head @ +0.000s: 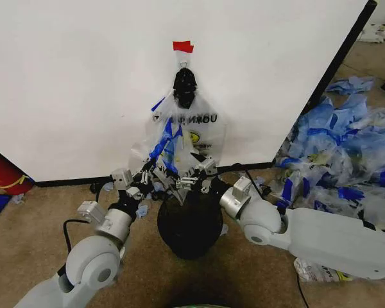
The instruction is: Pick up the garbage bag from the wall and place it over the trash bin.
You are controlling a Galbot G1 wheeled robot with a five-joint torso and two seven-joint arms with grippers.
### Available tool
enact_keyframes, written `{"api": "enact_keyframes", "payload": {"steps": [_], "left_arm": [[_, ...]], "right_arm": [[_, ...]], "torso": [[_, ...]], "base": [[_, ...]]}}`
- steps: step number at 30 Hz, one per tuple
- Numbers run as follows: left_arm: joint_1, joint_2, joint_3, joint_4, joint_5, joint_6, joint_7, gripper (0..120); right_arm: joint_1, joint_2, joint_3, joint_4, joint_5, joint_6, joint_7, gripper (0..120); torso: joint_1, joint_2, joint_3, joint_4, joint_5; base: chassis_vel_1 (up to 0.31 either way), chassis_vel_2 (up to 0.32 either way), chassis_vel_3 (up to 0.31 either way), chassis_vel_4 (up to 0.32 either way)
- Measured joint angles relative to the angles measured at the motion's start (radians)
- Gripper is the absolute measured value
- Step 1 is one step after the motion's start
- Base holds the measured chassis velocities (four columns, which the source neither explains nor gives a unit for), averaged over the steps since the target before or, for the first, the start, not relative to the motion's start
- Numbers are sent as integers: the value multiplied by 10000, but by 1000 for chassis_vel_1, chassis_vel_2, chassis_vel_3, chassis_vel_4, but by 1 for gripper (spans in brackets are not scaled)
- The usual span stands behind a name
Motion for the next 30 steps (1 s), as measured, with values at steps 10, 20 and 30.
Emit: {"api": "enact_keyframes", "payload": {"steps": [10,20,30], "left_arm": [[97,-108,23,37,170,-93,109,0],[220,-196,4,19,302,-186,170,0],[338,-331,-14,-62,423,-247,212,0]], "right_arm": [[368,193,-412,21,-999,-862,773,97],[1099,521,-1180,-97,-1340,-1505,1247,96],[1894,849,-1938,-185,-1372,-2480,1978,96]], "torso": [[0,0,0,-1,0],[0,0,0,1,1],[0,0,0,0,0]], "base": [[0,0,0,0],[0,0,0,0],[0,0,0,0]]}}
